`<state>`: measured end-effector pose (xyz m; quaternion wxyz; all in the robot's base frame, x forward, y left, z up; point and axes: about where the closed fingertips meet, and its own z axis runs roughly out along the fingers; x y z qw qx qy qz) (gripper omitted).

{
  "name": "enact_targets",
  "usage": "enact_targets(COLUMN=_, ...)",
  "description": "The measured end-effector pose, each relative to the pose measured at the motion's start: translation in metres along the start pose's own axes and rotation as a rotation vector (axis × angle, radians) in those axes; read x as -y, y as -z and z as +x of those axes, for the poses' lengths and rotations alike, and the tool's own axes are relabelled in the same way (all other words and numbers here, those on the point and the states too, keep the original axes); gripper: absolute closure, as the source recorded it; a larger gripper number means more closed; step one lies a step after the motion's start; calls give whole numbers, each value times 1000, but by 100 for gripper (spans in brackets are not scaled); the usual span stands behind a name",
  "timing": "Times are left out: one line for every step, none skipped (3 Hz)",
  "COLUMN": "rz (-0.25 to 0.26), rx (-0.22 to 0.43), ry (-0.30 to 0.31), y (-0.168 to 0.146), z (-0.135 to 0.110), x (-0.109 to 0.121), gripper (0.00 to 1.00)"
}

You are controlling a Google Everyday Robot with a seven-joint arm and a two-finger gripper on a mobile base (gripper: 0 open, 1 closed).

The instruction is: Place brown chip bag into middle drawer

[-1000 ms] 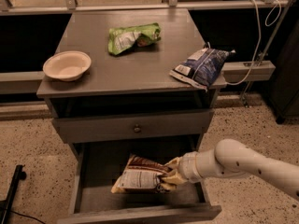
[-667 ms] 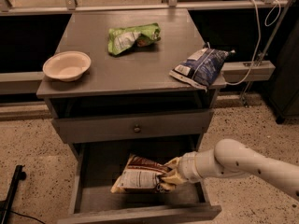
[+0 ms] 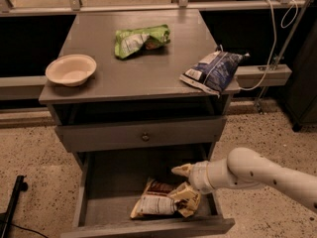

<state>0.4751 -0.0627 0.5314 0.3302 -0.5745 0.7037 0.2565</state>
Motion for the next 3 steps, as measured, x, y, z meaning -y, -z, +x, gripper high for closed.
enact_targets(rz=-13, rx=-9, ry=5, y=2, z=0, x=-2, gripper=0)
enact_targets(rz=-30, rx=-148, ry=13, y=21, z=21, x=-19, gripper=0)
enact_targets(rz=33, rx=-271, ry=69, y=78, z=31, x=-45, gripper=0)
